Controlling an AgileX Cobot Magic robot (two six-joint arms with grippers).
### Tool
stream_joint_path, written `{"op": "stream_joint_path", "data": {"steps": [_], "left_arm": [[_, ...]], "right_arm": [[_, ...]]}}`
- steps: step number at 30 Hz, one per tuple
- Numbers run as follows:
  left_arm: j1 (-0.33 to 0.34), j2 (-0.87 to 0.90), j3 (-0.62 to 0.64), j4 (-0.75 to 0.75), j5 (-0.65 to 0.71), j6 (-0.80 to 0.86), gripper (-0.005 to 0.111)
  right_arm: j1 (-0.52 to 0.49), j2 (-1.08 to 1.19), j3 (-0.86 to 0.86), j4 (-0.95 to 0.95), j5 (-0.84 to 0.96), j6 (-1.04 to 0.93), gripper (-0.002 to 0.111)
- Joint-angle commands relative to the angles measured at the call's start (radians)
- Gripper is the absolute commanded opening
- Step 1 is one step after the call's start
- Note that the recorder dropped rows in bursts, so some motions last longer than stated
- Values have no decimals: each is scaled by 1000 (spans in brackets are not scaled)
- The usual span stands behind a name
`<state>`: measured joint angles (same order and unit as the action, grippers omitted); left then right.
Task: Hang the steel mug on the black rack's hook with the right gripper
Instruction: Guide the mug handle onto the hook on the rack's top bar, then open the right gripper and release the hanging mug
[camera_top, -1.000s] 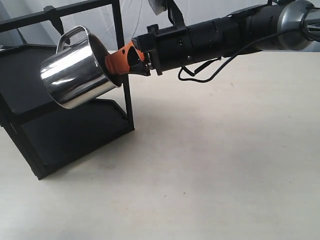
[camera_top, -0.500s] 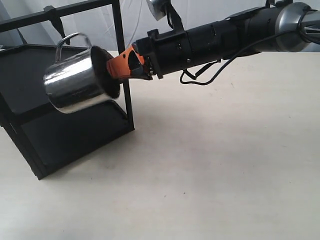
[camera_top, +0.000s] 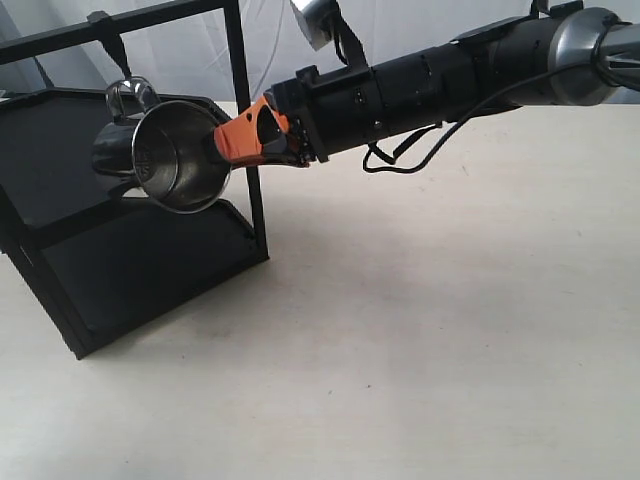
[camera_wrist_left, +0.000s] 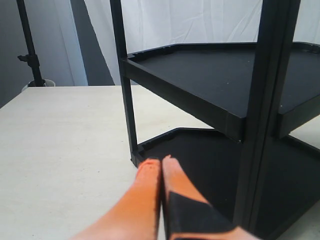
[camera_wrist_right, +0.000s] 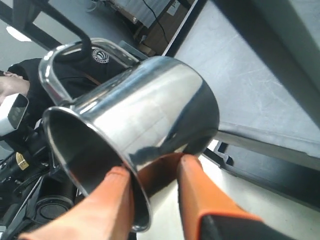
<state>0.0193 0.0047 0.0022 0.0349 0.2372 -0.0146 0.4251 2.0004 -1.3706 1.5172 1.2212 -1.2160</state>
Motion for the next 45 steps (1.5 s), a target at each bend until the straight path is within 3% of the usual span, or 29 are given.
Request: {"op": "stream_joint_path", "data": {"steps": [1, 11, 17, 35, 43, 45], "left_arm": [[-1, -5, -2, 7, -6, -2, 2], [-1, -5, -2, 7, -6, -2, 2], [-1, -5, -2, 7, -6, -2, 2], [-1, -5, -2, 7, -6, -2, 2], [-1, -5, -2, 7, -6, -2, 2], [-1, -5, -2, 7, -6, -2, 2]], "right_arm": [[-6, -12, -2, 4, 0, 4, 30], [-6, -43, -2, -36, 0, 14, 30], [-6, -43, -2, -55, 0, 23, 54], [-7, -90, -2, -129, 0, 40, 51], [-79, -155, -2, -185, 0, 50, 51], [-108, -180, -2, -212, 0, 58, 44]]}}
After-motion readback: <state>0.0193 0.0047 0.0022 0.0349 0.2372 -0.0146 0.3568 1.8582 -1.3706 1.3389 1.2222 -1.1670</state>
